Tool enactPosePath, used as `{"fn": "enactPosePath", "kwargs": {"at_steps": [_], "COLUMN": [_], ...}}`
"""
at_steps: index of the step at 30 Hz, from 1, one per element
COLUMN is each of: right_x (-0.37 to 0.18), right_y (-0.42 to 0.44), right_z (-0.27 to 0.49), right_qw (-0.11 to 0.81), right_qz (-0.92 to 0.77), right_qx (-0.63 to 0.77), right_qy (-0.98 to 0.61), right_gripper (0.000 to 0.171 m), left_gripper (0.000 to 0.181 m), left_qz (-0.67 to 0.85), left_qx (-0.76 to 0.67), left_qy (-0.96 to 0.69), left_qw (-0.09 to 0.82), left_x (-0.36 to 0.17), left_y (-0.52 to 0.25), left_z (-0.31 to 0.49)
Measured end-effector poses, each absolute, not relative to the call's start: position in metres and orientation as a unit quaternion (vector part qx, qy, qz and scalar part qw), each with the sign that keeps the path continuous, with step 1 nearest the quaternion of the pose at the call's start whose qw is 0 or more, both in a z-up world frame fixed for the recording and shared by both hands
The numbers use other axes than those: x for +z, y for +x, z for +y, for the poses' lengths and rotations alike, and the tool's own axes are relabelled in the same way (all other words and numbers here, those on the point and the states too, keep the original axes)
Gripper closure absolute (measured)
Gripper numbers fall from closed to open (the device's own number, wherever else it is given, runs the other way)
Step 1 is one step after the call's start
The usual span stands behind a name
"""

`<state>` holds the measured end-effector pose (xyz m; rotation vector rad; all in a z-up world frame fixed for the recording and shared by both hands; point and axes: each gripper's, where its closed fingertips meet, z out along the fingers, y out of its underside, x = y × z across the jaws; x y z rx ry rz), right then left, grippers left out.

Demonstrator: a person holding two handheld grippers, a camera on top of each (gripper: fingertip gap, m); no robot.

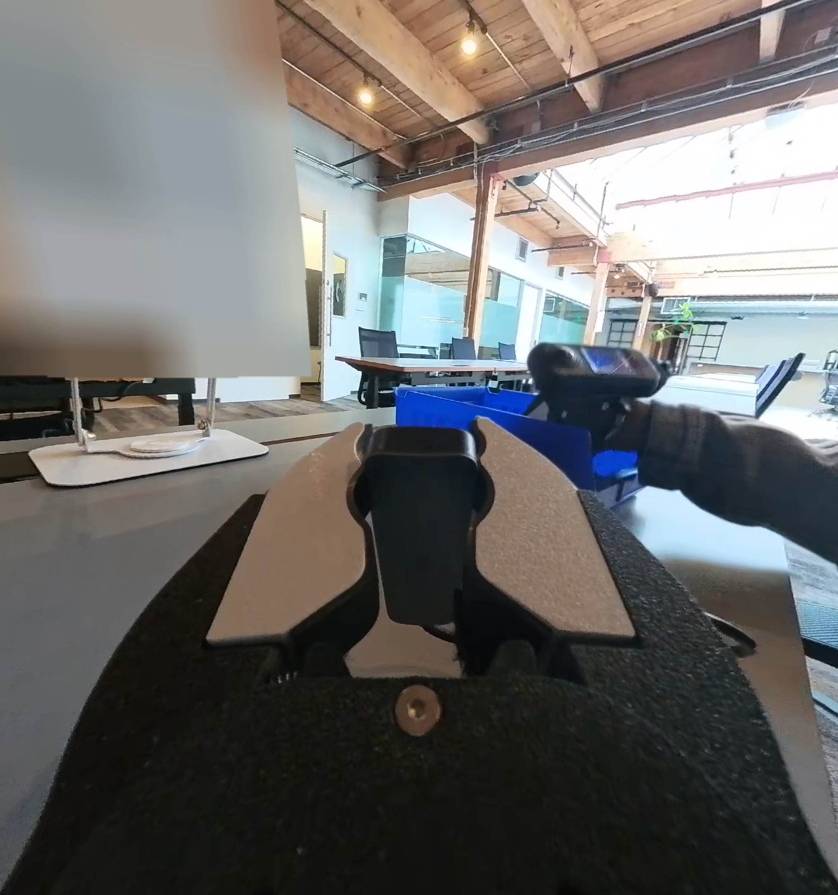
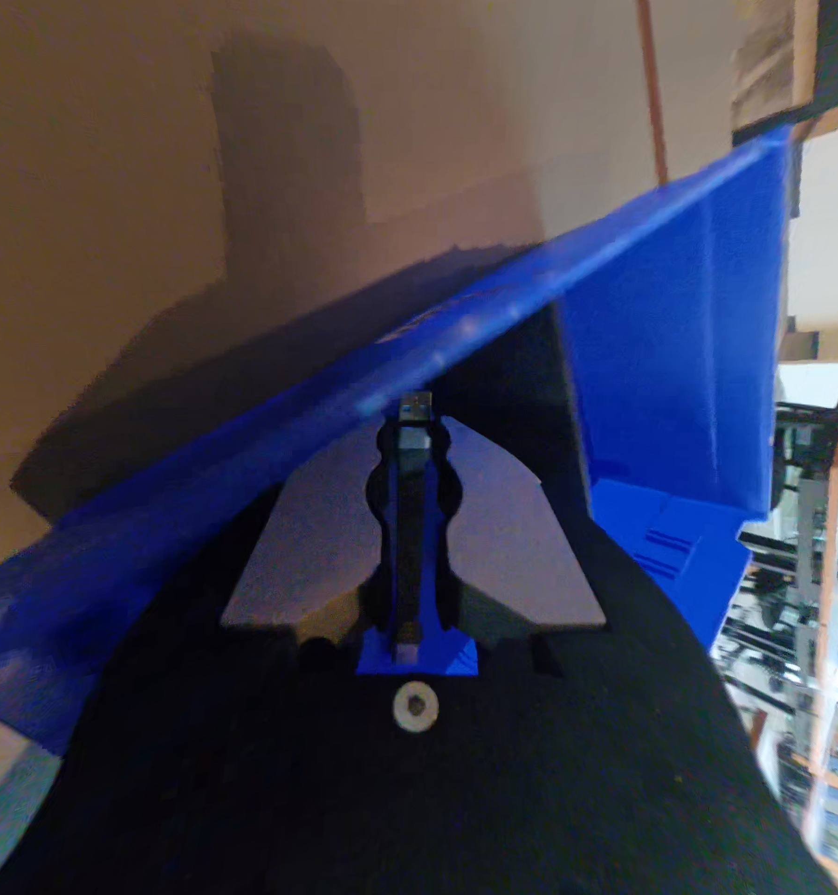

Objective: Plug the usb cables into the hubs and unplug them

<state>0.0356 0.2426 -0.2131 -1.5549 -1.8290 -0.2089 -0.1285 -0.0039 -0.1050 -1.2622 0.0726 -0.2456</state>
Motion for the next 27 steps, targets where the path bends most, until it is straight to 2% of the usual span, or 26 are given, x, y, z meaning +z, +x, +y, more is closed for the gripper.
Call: {"fn": "enactPosePath", "kwargs": {"at_steps": [7,17,22,27], "right_x": [-0.142,-0.059,-0.031,-0.050], "right_y": [0.028,0.029,0.012,-0.013], "right_z": [0.234,0.178,0.105,0.031], "right_qw": [0.415,0.462,0.422,0.373], "right_qz": [-0.633,-0.598,-0.617,-0.656], "right_qx": [0.145,0.309,0.415,0.446], "right_qy": [-0.637,-0.577,-0.519,-0.481], "right_gripper": [0.156,0.157,0.157,0.157], "left_gripper": [0.143,0.143,0.143,0.143], "left_qz": [0.035,0.045,0.063,0.090], "left_qx": [-0.101,-0.083,-0.066,-0.067], "left_qy": [-0.597,-0.610,-0.610,-0.605], "left_qw": [0.795,0.787,0.787,0.789], "left_x": [-0.109,-0.114,-0.114,-0.112], "left_y": [-0.127,-0.123,-0.119,-0.110], "left_z": [0.000,0.004,0.003,0.000]}}
